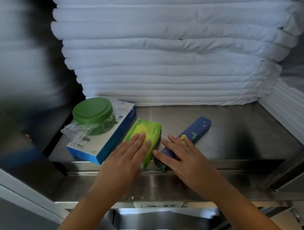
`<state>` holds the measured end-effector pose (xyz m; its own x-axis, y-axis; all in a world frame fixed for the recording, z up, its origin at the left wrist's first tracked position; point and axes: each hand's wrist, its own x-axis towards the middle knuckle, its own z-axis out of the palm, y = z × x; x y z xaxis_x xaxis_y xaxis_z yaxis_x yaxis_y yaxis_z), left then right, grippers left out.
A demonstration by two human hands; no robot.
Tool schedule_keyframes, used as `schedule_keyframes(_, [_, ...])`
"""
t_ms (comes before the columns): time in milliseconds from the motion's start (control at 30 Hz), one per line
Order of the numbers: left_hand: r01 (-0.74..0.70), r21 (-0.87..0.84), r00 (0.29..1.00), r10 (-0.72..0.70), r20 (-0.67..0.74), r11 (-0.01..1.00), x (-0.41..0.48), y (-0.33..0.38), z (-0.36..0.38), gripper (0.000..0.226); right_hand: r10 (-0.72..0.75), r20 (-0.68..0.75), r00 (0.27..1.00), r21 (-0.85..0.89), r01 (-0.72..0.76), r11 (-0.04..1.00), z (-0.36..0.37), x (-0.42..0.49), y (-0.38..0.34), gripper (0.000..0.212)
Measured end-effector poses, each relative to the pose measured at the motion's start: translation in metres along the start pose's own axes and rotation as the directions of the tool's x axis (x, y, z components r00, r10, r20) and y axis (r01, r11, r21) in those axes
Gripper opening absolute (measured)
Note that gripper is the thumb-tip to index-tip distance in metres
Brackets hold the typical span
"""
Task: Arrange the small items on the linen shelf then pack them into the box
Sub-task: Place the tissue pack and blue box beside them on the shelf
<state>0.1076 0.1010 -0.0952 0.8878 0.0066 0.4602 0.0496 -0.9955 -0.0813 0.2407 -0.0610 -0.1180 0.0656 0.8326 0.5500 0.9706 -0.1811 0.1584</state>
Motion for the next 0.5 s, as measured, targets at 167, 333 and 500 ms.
schedule_keyframes(167, [-0.028,-0.059,0.999,0.027,-0.026,0.998,-0.004,-0.005,-0.002,0.077,-0.026,0.016,1.0,-0.034,0.027,0.999,0.002,0.0,-0.004,0.041])
schedule_keyframes(333, [-0.072,-0.085,0.996,0.066,-0.066,0.994,-0.009,-0.011,0.005,0.072,-0.028,0.012,1.0,-0.086,0.029,0.996,0.002,0.003,-0.012,0.051])
schedule_keyframes(500, [-0.071,-0.087,0.987,0.058,-0.149,0.994,-0.013,-0.009,0.007,0.063,-0.039,-0.012,0.999,-0.117,0.038,0.992,-0.007,0.004,-0.013,0.037])
